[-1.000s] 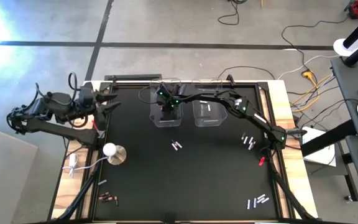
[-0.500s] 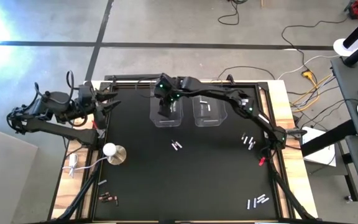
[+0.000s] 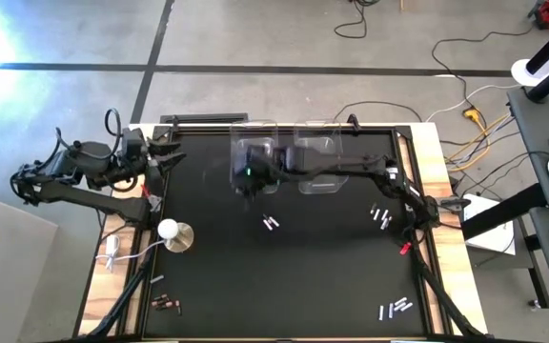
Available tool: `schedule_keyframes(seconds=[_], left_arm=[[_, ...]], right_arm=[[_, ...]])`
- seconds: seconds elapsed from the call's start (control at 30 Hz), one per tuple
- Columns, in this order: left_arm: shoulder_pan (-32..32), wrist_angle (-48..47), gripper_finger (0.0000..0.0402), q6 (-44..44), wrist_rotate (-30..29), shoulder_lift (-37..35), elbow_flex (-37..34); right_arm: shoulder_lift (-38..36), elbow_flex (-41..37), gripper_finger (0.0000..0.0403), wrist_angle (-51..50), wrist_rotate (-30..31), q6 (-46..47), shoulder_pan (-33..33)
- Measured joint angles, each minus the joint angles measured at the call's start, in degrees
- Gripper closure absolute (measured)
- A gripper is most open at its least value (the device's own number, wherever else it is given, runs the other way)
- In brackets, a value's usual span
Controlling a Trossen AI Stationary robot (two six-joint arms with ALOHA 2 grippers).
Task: Sort batteries
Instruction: Put the white battery into the right transparent bin
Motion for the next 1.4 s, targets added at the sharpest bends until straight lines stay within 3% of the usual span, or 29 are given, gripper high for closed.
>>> schedule_keyframes(seconds=[0.2, 0.33, 0.5, 0.6, 0.73, 0.87, 1.1, 1.4], left_arm=[[0.0, -3.5, 0.0247, 1.0, 2.7, 0.0, 0.0], [0.0, -6.8, 0.0247, 1.1, 9.0, -0.2, -0.6], [0.0, -7.9, 0.0247, 1.6, 19.4, -0.3, -3.3], [0.0, -7.9, 0.0247, 0.4, 22.6, -0.4, -5.4], [-0.2, -7.2, 0.0247, -1.8, 25.4, -0.3, -7.5], [-0.2, -3.2, 0.0247, -3.1, 25.7, -0.4, -9.7], [-0.2, 6.6, 0.0247, -3.0, 25.2, -0.2, -13.6], [-0.2, 12.2, 0.0247, -2.6, 12.5, 2.7, -16.3]], right_arm=[[-0.4, -3.2, 0.0313, -0.2, 5.6, 13.8, 6.3], [-0.4, -6.1, 0.0308, 3.8, 15.0, 20.1, 10.0], [-0.9, -9.8, 0.03, 3.8, 16.7, 32.9, 13.0], [-2.0, -12.1, 0.0294, 4.1, 17.5, 39.6, 14.0], [-6.1, -16.3, 0.0284, 6.8, 23.5, 42.6, 14.4], [-11.1, -25.2, 0.0271, 11.0, 25.5, 42.7, 13.7], [-22.5, -48.4, 0.0251, 27.0, 25.3, 42.8, 13.2], [-22.8, -68.1, 0.0224, 46.4, 25.0, 42.5, 13.7]])
